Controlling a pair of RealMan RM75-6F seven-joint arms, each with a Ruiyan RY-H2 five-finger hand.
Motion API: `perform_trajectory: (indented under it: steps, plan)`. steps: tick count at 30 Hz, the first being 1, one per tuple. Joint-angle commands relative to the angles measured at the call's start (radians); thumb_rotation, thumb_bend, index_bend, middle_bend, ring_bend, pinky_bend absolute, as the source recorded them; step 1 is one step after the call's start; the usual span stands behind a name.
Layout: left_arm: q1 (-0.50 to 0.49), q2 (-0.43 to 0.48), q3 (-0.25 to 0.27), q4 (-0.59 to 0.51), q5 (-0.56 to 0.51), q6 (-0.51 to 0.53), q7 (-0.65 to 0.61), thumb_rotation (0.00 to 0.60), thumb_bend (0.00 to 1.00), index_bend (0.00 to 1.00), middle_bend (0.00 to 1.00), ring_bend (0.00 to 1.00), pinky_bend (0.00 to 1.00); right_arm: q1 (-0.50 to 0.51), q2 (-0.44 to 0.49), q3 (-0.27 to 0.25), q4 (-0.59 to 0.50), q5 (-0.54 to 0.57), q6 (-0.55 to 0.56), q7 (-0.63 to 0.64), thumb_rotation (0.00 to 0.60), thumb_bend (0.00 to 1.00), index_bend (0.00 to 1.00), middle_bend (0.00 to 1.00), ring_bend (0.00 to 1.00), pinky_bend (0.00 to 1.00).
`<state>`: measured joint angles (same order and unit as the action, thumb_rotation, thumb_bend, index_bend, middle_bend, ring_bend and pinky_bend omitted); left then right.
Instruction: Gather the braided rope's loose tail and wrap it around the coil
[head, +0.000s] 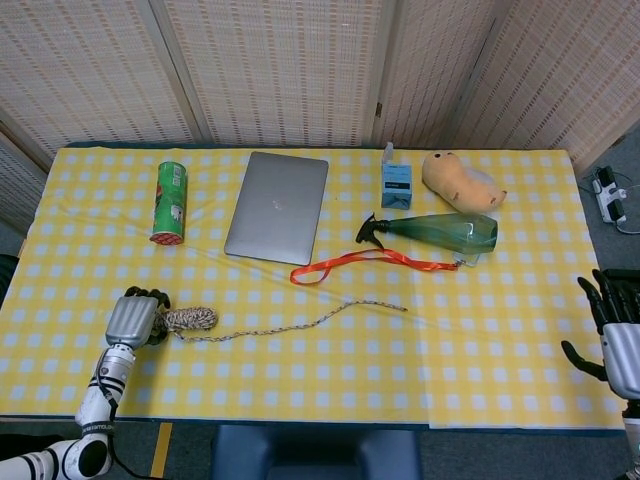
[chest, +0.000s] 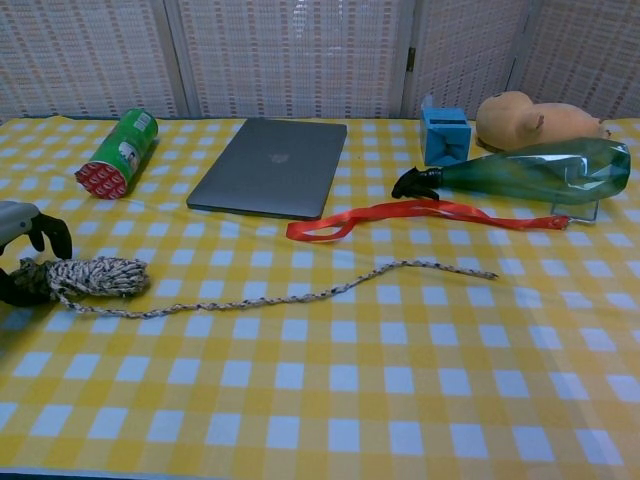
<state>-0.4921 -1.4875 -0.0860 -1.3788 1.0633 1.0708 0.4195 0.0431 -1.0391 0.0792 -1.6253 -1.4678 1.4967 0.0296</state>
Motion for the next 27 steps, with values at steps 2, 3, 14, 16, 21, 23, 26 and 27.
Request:
perform_trajectory:
  steps: [2, 3, 14, 16, 21, 23, 26, 27]
  plan:
    - [-0.003, 0.001, 0.002, 0.010, 0.003, -0.020, -0.013, 0.600, 0.29, 0.44, 0.40, 0.36, 0.26, 0.001, 0.010, 0.004, -0.010, -0.002, 0.004, -0.005, 0.600, 0.30, 0.00, 0.00, 0.04, 0.00]
    - [-0.003, -0.001, 0.002, 0.015, 0.004, -0.024, -0.016, 0.600, 0.29, 0.44, 0.40, 0.36, 0.27, 0.002, 0.011, 0.005, -0.012, -0.001, 0.004, -0.005, 0.600, 0.30, 0.00, 0.00, 0.04, 0.00]
    - [0.001, -0.028, 0.004, 0.087, 0.040, -0.053, -0.109, 0.600, 0.42, 0.55, 0.52, 0.49, 0.46, 0.004, 0.011, 0.001, -0.022, 0.004, -0.009, -0.010, 0.600, 0.30, 0.00, 0.00, 0.04, 0.00]
    - [0.004, -0.033, 0.003, 0.101, 0.055, -0.054, -0.141, 0.600, 0.49, 0.61, 0.57, 0.54, 0.51, 0.004, 0.011, 0.000, -0.023, 0.005, -0.011, -0.012, 0.600, 0.30, 0.00, 0.00, 0.04, 0.00]
    - [0.005, -0.043, 0.000, 0.138, 0.104, -0.053, -0.226, 0.600, 0.63, 0.71, 0.64, 0.61, 0.60, 0.008, 0.010, 0.000, -0.028, 0.005, -0.018, -0.018, 0.600, 0.30, 0.00, 0.00, 0.04, 0.00]
    - [0.005, -0.045, -0.003, 0.148, 0.130, -0.050, -0.275, 0.600, 0.68, 0.75, 0.67, 0.63, 0.67, 0.010, 0.012, 0.001, -0.031, 0.004, -0.019, -0.020, 0.600, 0.30, 0.00, 0.00, 0.04, 0.00]
    - [0.004, -0.044, -0.007, 0.163, 0.173, -0.039, -0.349, 0.600, 0.72, 0.78, 0.71, 0.67, 0.75, 0.011, 0.015, 0.002, -0.037, 0.001, -0.015, -0.023, 0.600, 0.30, 0.00, 0.00, 0.05, 0.00]
    - [0.005, -0.044, -0.008, 0.167, 0.186, -0.031, -0.370, 0.600, 0.73, 0.79, 0.72, 0.67, 0.76, 0.011, 0.016, 0.003, -0.039, 0.000, -0.014, -0.024, 0.600, 0.30, 0.00, 0.00, 0.05, 0.00]
